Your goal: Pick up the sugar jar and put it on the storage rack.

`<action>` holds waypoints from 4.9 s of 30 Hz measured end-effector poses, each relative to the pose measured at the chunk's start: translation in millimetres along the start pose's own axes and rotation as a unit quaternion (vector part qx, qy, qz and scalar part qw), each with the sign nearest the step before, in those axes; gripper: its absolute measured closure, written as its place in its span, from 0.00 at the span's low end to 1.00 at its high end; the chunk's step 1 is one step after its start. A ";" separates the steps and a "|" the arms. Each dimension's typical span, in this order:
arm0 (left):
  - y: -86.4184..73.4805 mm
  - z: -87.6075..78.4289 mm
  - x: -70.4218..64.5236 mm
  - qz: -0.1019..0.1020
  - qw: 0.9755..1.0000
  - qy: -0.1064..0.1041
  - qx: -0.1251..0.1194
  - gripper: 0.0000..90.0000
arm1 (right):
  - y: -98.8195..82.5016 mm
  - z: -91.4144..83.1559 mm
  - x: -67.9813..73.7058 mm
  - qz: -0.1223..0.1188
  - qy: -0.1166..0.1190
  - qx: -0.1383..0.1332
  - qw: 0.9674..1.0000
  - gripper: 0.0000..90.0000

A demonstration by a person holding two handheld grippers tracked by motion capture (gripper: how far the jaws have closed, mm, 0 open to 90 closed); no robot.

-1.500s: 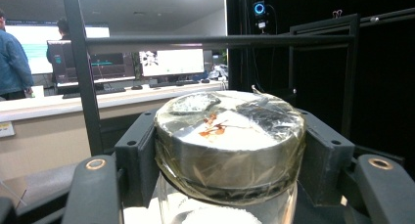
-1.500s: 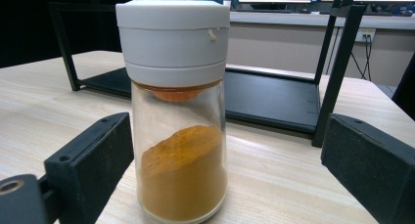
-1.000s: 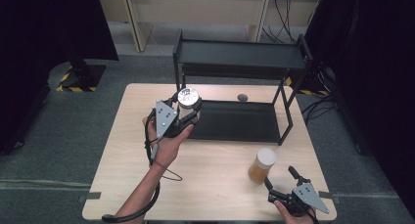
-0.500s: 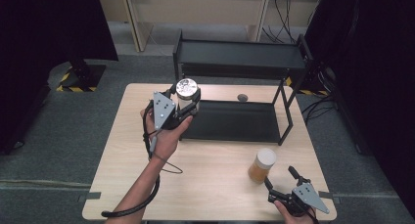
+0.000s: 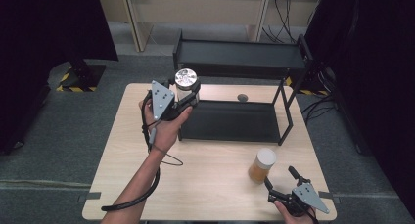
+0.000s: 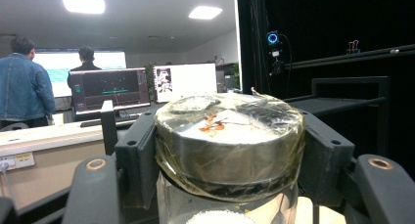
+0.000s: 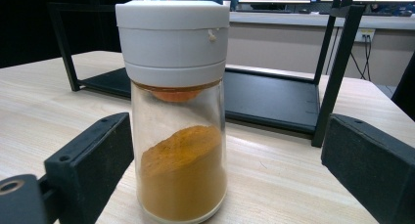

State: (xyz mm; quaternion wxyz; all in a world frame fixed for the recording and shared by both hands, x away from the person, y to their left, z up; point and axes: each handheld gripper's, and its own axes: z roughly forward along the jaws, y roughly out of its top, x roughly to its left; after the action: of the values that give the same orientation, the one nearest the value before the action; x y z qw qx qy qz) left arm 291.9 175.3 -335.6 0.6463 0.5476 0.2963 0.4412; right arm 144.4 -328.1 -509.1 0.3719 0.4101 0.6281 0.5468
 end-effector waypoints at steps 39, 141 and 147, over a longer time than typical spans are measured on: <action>52.6 55.1 8.4 -0.002 1.000 0.013 -0.011 0.39 | 0.1 0.1 -0.5 -0.001 0.001 0.000 1.000 0.06; 60.6 57.1 17.6 -0.011 0.998 0.053 0.040 0.13 | 0.8 0.1 -0.5 -0.010 0.007 0.002 1.000 0.06; 52.1 45.3 12.3 -0.006 0.999 0.041 0.034 0.13 | 0.4 0.0 -0.8 -0.010 0.008 0.001 1.000 0.06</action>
State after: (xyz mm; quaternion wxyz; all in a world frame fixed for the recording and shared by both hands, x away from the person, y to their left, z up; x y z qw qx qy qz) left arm 323.7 166.7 -273.7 0.6171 0.5490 0.3407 0.4491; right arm 144.7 -328.9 -508.7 0.3721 0.4000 0.6357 0.5453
